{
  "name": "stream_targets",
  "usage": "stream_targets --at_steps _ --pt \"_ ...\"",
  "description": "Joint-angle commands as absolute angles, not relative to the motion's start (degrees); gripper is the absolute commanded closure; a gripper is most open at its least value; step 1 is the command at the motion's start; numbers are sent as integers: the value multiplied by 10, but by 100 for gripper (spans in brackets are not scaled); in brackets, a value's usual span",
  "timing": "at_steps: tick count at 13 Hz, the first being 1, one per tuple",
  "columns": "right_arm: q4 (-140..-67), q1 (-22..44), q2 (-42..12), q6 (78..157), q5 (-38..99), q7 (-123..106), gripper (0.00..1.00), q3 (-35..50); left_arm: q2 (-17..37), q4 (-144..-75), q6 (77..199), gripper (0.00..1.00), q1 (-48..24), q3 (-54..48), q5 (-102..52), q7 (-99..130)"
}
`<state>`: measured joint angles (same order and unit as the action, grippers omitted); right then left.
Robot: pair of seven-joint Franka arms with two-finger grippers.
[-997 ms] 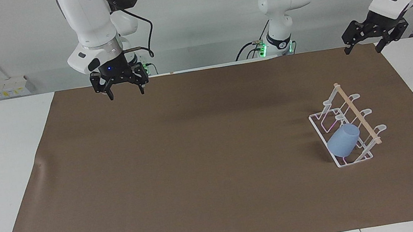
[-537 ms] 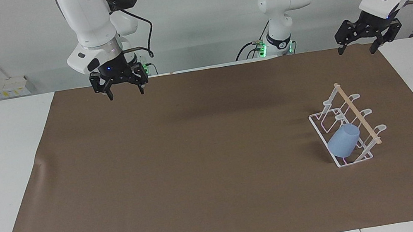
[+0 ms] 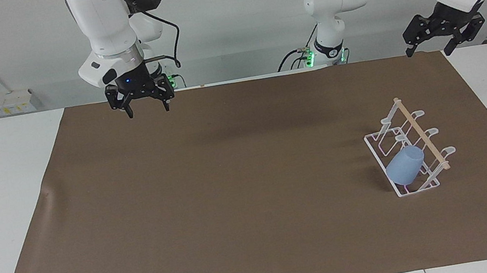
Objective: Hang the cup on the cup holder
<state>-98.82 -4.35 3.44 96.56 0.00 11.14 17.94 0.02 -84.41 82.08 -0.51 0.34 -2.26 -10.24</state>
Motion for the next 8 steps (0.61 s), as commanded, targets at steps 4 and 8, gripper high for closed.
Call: stream_targets --at_steps 4,8 --pt "-990 -53 40 967 13 101 0 182 10 -818 784 0 -6 6 -25 -98" --pt "-990 -53 40 967 13 101 0 183 6 -819 785 0 -6 7 -24 -96"
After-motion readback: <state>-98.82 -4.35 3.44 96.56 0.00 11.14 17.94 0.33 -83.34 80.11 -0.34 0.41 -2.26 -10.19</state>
